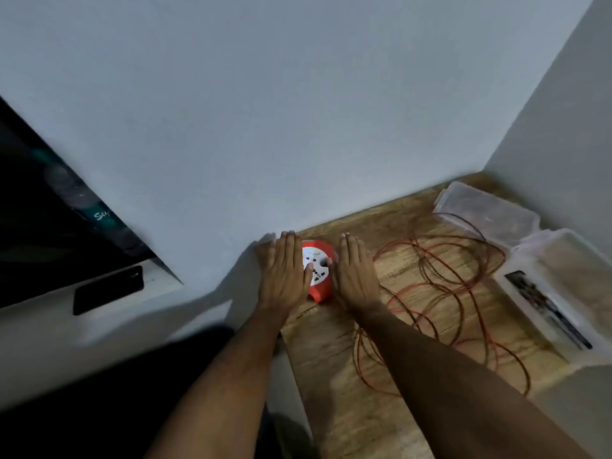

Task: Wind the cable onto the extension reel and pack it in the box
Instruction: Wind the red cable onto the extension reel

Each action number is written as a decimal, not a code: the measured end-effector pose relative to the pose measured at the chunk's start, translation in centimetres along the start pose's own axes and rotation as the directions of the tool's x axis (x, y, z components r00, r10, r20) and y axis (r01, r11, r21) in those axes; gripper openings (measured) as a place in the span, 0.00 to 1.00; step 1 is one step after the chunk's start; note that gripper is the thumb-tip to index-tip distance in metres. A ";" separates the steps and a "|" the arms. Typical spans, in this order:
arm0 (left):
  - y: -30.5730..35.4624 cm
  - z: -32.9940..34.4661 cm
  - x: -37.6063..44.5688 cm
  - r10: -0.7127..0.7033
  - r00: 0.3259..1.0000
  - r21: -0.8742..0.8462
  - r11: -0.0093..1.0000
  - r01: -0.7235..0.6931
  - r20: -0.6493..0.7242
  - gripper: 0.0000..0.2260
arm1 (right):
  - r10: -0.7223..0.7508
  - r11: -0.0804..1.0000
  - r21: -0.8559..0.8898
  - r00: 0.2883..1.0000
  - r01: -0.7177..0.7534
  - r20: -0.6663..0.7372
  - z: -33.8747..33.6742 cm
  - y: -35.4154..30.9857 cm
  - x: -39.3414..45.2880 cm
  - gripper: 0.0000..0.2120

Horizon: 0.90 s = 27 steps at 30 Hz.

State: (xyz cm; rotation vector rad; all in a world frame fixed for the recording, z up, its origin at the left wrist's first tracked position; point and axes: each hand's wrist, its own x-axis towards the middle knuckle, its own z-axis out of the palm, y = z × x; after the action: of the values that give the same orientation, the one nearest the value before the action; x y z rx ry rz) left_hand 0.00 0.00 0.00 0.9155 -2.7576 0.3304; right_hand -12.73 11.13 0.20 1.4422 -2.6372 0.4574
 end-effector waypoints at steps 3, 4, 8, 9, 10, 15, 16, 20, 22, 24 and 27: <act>-0.5 1.7 1.3 -0.026 0.986 -0.092 0.995 0.042 0.162 0.29 | 0.051 0.993 0.103 0.998 -0.054 0.031 1.4 -0.5 0.3 0.21; -0.6 2.3 1.6 -0.019 0.984 -0.099 0.994 0.037 0.176 0.29 | 0.068 0.993 0.096 0.997 -0.070 0.029 1.6 -0.8 0.2 0.19; -1.8 3.6 3.5 0.074 0.964 -0.093 0.994 -0.051 0.257 0.30 | 0.137 0.977 0.162 0.990 -0.140 0.029 1.8 -1.8 1.1 0.12; -2.0 3.6 3.7 0.102 0.959 -0.082 0.993 -0.084 0.263 0.29 | 0.176 0.964 0.193 0.983 -0.181 0.044 1.9 -2.1 1.3 0.12; -2.2 3.4 3.9 0.126 0.954 -0.086 0.991 -0.106 0.271 0.28 | 0.221 0.948 0.219 0.973 -0.231 0.069 1.8 -2.3 1.6 0.13; -3.0 2.4 5.5 0.213 0.959 -0.079 0.976 -0.202 0.186 0.24 | 0.433 0.808 0.326 0.870 -0.491 0.236 1.1 -3.2 4.0 0.17; -3.2 2.3 5.8 0.228 0.957 -0.056 0.974 -0.221 0.178 0.24 | 0.454 0.778 0.348 0.850 -0.524 0.265 1.1 -3.1 4.3 0.17; -3.7 3.4 6.5 0.478 0.839 0.030 0.864 -0.502 0.262 0.24 | 0.499 0.753 0.313 0.812 -0.579 0.302 0.4 -2.9 4.9 0.13; -3.9 2.2 7.4 0.475 0.834 -0.038 0.874 -0.485 0.281 0.18 | 0.506 0.769 0.285 0.817 -0.573 0.278 -0.8 -3.0 4.9 0.11; -3.5 0.9 8.8 0.501 0.808 -0.105 0.863 -0.495 0.309 0.15 | 0.510 0.783 0.278 0.830 -0.557 0.227 -2.0 -2.8 4.9 0.11; -2.5 -2.0 12.0 0.478 0.855 -0.329 0.855 -0.401 0.201 0.17 | 0.502 0.812 0.257 0.851 -0.524 0.153 -4.8 -2.3 4.9 0.07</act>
State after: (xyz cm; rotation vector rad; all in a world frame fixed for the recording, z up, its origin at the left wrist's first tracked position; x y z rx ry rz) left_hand -7.56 -8.13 5.51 0.2564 -3.1480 -0.1307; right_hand -13.74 7.50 6.42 0.7702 -3.1190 0.8865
